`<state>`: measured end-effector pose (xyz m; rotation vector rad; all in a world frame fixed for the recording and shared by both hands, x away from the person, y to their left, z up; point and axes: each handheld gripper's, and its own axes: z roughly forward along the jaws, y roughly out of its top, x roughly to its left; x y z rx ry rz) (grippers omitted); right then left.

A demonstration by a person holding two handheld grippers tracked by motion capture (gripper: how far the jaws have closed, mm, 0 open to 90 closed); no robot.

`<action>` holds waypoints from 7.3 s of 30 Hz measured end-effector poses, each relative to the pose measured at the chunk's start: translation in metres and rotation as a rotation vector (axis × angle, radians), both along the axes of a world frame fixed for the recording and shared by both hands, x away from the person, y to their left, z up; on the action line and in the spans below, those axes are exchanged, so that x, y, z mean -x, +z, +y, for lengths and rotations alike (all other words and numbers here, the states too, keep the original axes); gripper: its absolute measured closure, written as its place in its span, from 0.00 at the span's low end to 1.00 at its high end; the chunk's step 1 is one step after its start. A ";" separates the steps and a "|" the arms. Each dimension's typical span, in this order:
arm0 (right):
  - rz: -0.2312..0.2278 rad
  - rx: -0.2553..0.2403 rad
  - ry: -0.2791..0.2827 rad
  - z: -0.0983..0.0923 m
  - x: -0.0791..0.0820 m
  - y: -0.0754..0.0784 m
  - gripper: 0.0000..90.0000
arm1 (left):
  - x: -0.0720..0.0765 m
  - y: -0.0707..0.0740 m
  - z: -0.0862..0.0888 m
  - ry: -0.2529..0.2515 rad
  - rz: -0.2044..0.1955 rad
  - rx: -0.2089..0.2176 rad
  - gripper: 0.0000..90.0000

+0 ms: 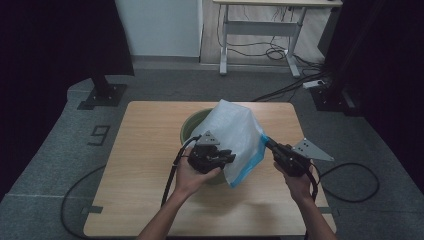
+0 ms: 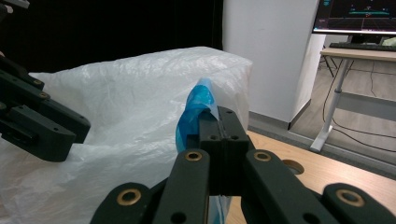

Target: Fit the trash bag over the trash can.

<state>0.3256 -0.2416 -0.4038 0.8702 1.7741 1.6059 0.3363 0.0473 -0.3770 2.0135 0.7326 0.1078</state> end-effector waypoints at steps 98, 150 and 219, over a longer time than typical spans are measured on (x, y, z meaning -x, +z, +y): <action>-0.005 0.018 0.060 0.005 0.022 0.011 0.99 | -0.004 0.002 0.012 0.007 -0.071 -0.015 0.54; 0.039 -0.006 0.162 0.035 0.022 0.007 0.76 | -0.023 0.007 0.021 -0.001 0.051 0.181 1.00; 0.105 -0.013 0.011 -0.011 0.032 -0.051 0.99 | 0.008 -0.001 0.153 0.208 -0.082 0.326 1.00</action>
